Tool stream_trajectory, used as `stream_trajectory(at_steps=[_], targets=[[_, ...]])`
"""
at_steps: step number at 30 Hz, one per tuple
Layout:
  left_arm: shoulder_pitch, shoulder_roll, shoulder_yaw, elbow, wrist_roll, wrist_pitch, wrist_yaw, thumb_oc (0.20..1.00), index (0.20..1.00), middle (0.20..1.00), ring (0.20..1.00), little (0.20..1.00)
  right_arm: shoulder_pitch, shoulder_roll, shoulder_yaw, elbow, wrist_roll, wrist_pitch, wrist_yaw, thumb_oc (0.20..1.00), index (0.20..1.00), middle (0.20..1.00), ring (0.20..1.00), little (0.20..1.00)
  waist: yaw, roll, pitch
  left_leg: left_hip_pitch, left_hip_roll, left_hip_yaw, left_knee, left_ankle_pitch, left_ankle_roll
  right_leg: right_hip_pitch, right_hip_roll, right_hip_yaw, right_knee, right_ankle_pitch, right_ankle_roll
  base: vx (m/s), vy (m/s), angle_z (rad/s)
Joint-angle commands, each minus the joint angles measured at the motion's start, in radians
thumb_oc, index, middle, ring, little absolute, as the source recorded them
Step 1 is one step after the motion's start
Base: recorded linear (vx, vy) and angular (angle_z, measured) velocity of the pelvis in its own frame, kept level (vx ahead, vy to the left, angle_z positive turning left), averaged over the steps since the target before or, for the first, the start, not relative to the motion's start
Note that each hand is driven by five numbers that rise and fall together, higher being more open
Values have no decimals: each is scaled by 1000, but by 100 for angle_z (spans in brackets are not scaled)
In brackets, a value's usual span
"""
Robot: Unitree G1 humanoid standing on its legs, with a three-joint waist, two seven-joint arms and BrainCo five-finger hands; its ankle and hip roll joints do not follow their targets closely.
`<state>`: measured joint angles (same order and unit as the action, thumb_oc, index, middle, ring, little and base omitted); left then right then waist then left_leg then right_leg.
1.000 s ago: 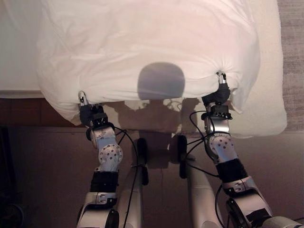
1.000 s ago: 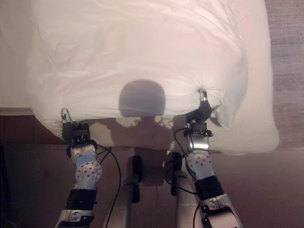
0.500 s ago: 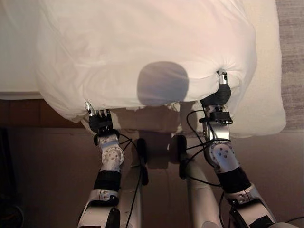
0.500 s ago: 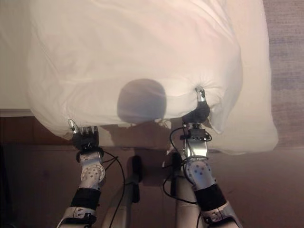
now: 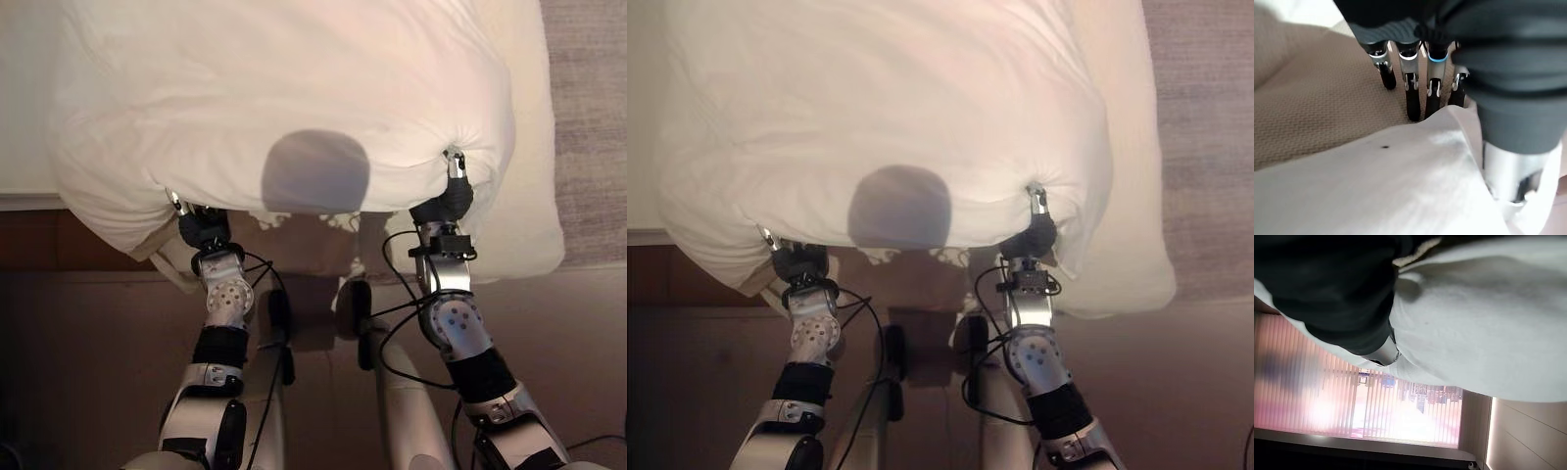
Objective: Make the bed
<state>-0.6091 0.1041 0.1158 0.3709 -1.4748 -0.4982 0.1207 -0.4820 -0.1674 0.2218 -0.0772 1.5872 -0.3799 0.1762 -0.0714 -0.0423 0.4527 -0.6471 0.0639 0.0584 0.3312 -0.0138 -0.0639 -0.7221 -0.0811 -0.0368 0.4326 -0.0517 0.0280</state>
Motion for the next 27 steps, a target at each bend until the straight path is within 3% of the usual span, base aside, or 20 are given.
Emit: stream_trajectory(at_steps=[1, 3, 4, 5, 6, 7, 13, 27], targets=[[-25, 61, 17, 28, 51, -51, -51, 1000, 1000, 1000, 1000, 1000, 66, 16, -46, -135, -2, -46, 127, 200, 200, 200, 200, 200, -40, 15, -129, -40, 0, 7, 28, -18, -14, 11, -6, 29, -48, 33, 86, 0, 0, 0], [-24, 66, 18, 29, 60, -46, -49, 1000, 1000, 1000, 1000, 1000, 68, 13, -47, -135, -3, -45, 127, 200, 200, 200, 200, 200, -39, 15, -131, -42, 1, 6, 32, -19, -15, 11, -6, 28, -48, 34, 85, 0, 0, 0], [-16, 75, 21, 20, 70, -44, -59, 909, 909, 909, 909, 909, 72, 11, -52, -137, -5, -48, 125, 200, 200, 200, 200, 200, -38, 16, -132, -41, 0, 6, 32, -20, -15, 11, -6, 27, -49, 35, 85, 0, 0, 0], [-11, 74, 22, 17, 71, -42, -66, 533, 533, 533, 533, 533, 74, 13, -51, -137, -4, -47, 126, 200, 200, 200, 200, 200, -38, 17, -133, -40, -1, 5, 31, -19, -15, 12, -5, 29, -49, 35, 84, 0, 0, 0], [-9, 75, 20, 13, 73, -41, -72, 260, 260, 260, 260, 260, 75, 12, -49, -133, -3, -47, 124, 200, 200, 200, 200, 200, -38, 18, -133, -38, -1, 5, 27, -18, -15, 13, -5, 31, -53, 37, 85, 0, 0, 0], [-5, 73, 21, 10, 73, -39, -77, 200, 200, 200, 200, 200, 76, 12, -51, -132, -3, -47, 125, 200, 200, 200, 200, 200, -38, 19, -134, -35, -1, 7, 24, -17, -15, 15, -5, 31, -57, 38, 86, 0, 0, 0], [22, 69, 23, -3, 63, -3, -156, 200, 200, 200, 200, 200, 84, 12, -61, -127, -5, -40, 133, 200, 200, 200, 200, 200, -35, 19, -135, -30, -2, 8, 11, -8, -15, 21, -1, 36, -73, 44, 83, 0, 0, 0], [41, 68, 7, -14, 106, -22, -117, 200, 200, 200, 200, 200, 94, 9, -79, -98, -14, -55, 101, 200, 200, 200, 200, 200, -28, 37, -129, 1, -7, 2, -25, 23, -27, 51, 2, 34, -87, 48, 82, -1, -9, 0]])
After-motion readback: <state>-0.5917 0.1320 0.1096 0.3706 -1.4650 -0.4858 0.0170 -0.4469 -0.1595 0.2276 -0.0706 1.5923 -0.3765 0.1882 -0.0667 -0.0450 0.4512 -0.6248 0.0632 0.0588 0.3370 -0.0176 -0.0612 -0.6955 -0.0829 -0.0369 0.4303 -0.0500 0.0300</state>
